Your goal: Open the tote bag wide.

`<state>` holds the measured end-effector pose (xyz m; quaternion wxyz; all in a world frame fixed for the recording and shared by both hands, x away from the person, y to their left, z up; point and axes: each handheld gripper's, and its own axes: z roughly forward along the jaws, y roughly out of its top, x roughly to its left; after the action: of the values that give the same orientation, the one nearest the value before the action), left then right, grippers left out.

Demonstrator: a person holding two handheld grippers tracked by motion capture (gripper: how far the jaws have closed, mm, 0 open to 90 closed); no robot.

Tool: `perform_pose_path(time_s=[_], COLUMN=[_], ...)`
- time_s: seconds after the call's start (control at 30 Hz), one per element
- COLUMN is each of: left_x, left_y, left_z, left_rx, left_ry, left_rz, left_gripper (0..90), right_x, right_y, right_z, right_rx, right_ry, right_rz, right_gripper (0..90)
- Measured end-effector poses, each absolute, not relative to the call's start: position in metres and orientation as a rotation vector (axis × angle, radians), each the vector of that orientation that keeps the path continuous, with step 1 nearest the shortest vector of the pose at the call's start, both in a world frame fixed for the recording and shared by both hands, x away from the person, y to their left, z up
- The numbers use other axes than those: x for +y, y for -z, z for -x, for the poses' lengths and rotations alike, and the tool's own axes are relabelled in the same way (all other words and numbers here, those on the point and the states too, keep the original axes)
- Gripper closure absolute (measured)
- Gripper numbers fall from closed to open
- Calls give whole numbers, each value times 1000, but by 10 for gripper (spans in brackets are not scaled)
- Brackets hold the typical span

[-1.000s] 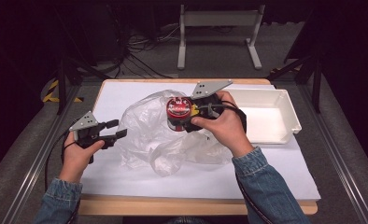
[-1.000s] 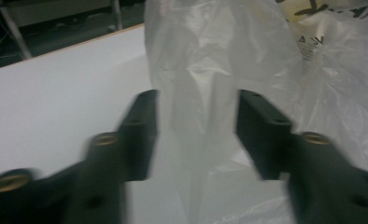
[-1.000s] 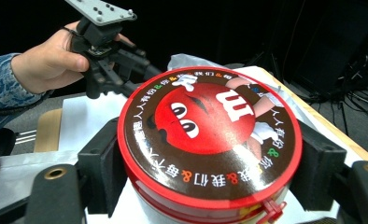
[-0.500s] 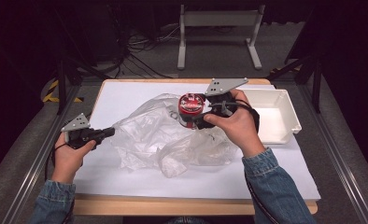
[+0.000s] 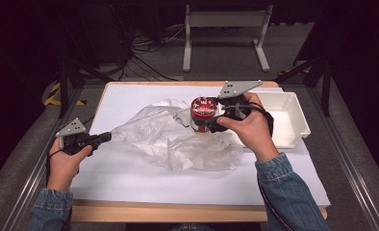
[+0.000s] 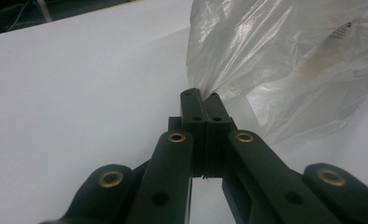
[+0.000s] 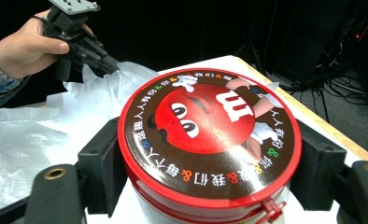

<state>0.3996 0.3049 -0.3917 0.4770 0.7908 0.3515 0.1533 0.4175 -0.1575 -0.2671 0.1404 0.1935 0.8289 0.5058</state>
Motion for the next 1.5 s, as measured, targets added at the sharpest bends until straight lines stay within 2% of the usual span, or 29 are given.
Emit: perform_pose_path(time_s=[1.5], left_x=[306], left_y=[391], left_z=[-402], left_rx=[885], left_ry=[-358], left_rz=[-1896], left_gripper=[900], right_x=[-180], right_y=[276], right_z=[-405], right_rx=[2445], right_ry=[-1465], right_rz=[-568], right_gripper=[247])
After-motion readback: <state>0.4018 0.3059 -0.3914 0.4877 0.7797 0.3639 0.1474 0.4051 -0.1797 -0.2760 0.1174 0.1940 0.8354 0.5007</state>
